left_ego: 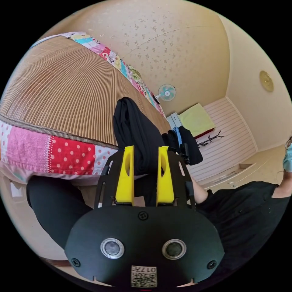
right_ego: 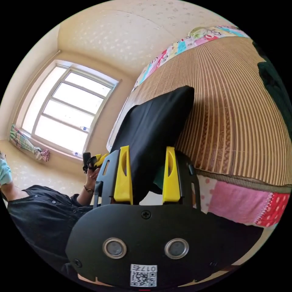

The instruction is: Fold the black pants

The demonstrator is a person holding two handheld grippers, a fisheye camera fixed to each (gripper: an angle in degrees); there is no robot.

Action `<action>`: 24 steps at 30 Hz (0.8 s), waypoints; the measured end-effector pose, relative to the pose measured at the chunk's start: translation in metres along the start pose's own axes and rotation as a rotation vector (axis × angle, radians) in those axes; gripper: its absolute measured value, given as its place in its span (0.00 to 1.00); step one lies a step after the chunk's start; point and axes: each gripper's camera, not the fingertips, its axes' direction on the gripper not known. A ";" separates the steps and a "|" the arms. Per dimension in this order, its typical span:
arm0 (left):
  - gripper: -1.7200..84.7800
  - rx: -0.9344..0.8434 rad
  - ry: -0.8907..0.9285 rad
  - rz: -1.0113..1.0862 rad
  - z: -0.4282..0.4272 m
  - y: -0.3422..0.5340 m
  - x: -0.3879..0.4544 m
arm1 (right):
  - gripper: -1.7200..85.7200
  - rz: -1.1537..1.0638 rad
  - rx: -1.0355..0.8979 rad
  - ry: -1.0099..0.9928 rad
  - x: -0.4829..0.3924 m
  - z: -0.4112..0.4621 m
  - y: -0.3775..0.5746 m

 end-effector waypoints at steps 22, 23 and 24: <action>0.14 0.465 -0.382 -0.376 -0.182 0.191 -0.071 | 0.13 -0.244 -0.222 0.182 -0.235 0.580 -0.219; 0.14 0.458 -0.388 -0.394 -0.176 0.195 -0.075 | 0.13 -0.252 -0.233 0.176 -0.242 0.594 -0.224; 0.14 0.455 -0.384 -0.402 -0.172 0.196 -0.077 | 0.14 -0.263 -0.273 0.161 -0.255 0.618 -0.236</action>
